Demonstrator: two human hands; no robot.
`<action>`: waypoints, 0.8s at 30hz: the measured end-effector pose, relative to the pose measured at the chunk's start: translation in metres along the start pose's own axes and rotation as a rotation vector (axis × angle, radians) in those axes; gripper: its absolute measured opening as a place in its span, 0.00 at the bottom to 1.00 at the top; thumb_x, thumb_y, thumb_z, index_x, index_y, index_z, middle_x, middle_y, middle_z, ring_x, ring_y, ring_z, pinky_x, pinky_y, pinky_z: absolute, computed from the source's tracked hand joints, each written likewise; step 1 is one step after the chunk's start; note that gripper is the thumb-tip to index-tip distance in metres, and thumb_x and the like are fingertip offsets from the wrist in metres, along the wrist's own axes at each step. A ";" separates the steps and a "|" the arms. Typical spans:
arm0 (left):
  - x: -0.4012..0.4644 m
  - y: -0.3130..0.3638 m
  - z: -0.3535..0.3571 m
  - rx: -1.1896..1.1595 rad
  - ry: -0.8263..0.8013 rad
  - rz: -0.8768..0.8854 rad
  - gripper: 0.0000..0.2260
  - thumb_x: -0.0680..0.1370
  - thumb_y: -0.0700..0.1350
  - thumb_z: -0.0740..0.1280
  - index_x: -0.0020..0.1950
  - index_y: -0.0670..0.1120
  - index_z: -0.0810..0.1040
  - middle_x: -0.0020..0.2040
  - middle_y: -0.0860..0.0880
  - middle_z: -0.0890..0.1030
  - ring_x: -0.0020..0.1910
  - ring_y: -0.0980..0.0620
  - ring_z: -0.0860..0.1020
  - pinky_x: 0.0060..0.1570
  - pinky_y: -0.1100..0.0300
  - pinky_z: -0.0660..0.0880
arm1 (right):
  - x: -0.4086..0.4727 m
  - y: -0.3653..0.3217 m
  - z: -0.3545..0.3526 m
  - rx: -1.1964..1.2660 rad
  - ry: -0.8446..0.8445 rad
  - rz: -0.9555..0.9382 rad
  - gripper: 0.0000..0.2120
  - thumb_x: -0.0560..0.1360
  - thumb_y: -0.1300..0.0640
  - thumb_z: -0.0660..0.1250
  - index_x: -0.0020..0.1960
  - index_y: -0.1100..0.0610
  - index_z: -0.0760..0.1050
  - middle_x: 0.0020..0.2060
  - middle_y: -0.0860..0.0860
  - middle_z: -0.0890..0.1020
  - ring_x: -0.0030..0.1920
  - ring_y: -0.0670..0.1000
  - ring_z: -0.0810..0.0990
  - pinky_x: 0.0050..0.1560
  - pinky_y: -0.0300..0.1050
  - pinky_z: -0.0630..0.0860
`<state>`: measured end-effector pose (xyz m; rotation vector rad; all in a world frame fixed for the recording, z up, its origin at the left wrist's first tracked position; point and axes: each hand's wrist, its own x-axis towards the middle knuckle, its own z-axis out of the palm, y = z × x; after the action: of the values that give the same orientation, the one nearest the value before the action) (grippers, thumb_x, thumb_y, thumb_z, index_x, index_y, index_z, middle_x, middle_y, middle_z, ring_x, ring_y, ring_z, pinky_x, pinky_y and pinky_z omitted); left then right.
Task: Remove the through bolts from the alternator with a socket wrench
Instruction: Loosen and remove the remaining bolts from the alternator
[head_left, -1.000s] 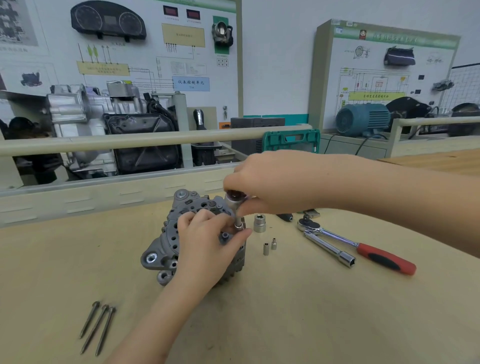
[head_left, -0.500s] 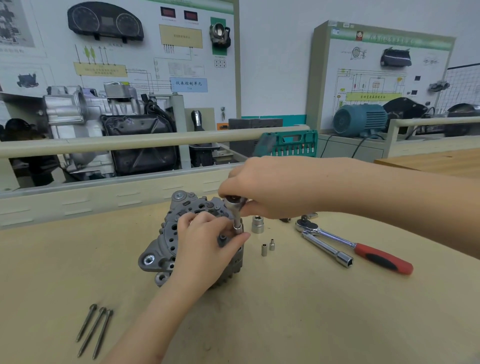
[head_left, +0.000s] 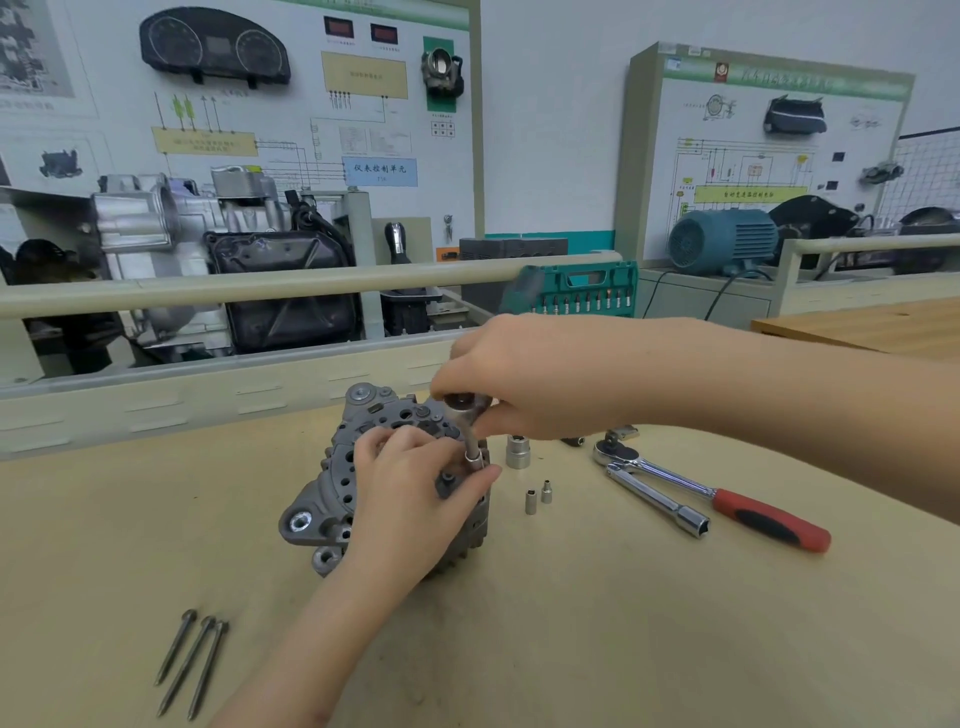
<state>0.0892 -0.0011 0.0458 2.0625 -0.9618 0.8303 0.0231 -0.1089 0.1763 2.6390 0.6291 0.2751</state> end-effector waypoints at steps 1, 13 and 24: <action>0.000 0.001 0.000 0.015 0.026 -0.003 0.10 0.66 0.49 0.74 0.31 0.46 0.78 0.29 0.54 0.73 0.38 0.66 0.65 0.46 0.64 0.53 | 0.002 0.000 0.001 -0.020 0.017 0.012 0.13 0.77 0.50 0.59 0.55 0.58 0.71 0.46 0.52 0.75 0.47 0.54 0.77 0.43 0.44 0.74; -0.003 -0.002 0.004 -0.036 0.001 0.040 0.07 0.69 0.48 0.72 0.35 0.46 0.79 0.35 0.51 0.77 0.48 0.76 0.63 0.56 0.58 0.55 | -0.009 0.004 -0.001 0.098 0.048 -0.041 0.11 0.76 0.53 0.61 0.56 0.57 0.73 0.49 0.53 0.76 0.47 0.51 0.74 0.48 0.44 0.72; -0.001 0.001 0.002 0.038 -0.001 0.085 0.10 0.69 0.51 0.70 0.34 0.45 0.79 0.32 0.53 0.76 0.36 0.62 0.65 0.53 0.60 0.54 | -0.015 0.003 0.001 0.050 0.061 0.012 0.10 0.76 0.48 0.60 0.44 0.55 0.68 0.41 0.50 0.75 0.41 0.50 0.72 0.38 0.40 0.66</action>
<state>0.0888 -0.0028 0.0445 2.0667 -1.0477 0.8974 0.0110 -0.1186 0.1752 2.6918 0.6480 0.3485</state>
